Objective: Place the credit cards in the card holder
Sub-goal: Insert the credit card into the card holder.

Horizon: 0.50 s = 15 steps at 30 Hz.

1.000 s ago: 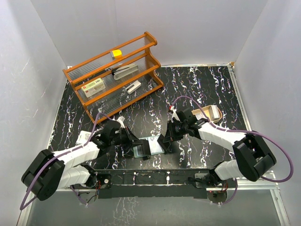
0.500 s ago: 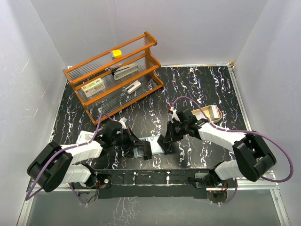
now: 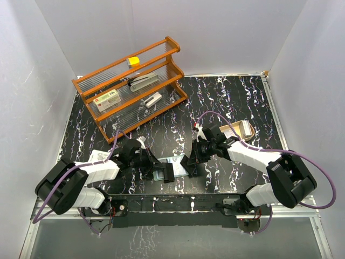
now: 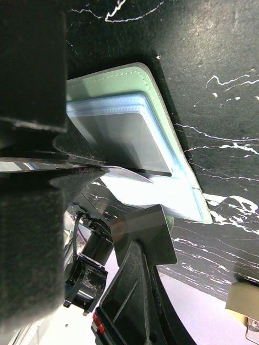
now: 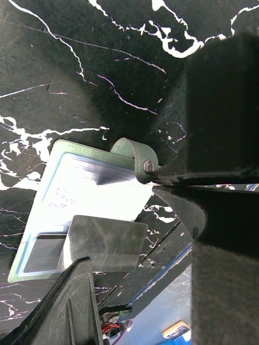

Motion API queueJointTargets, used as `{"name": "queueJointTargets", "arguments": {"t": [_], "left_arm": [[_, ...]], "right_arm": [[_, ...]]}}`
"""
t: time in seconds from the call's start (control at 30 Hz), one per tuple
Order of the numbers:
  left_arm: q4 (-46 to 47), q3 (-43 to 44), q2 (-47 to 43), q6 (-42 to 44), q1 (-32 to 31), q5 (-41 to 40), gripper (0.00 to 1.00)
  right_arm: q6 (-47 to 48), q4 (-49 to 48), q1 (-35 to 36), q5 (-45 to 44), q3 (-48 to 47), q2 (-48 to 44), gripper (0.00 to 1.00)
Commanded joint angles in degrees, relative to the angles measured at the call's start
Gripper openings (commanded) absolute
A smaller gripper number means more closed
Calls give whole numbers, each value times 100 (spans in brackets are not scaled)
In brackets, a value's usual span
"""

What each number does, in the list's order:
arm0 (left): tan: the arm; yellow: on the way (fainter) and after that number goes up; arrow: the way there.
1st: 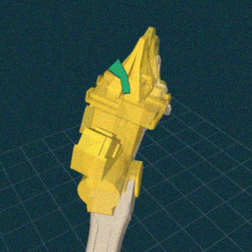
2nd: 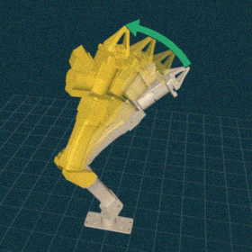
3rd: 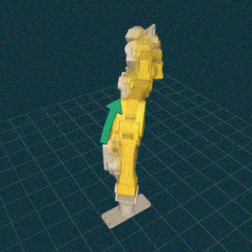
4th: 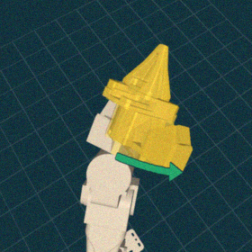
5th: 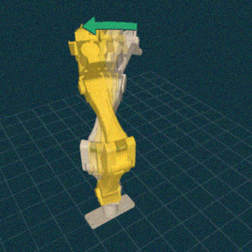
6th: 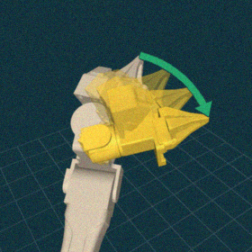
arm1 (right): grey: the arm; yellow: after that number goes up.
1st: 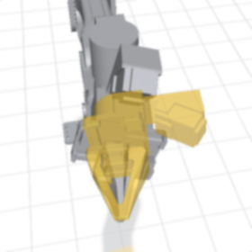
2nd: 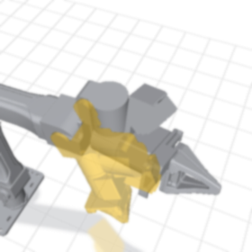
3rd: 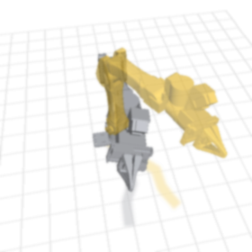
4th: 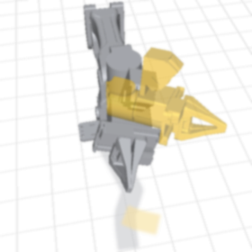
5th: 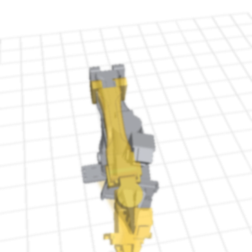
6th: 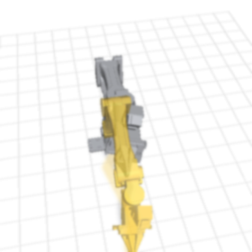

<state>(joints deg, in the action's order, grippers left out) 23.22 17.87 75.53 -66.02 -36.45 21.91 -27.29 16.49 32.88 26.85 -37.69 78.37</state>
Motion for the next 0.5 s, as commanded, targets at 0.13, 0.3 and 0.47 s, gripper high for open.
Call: {"name": "queueJointTargets", "arguments": {"t": [0.13,0.3,0.47], "left_arm": [[35,10,132,95,37,-121,0],[-10,122,234,164,41,-198,0],[23,200,261,245,41,-277,0]], "right_arm": [[55,-110,-14,-3,76,-181,0],[57,-120,-11,4,95,-173,0],[52,-129,-17,14,127,-190,0]]}}
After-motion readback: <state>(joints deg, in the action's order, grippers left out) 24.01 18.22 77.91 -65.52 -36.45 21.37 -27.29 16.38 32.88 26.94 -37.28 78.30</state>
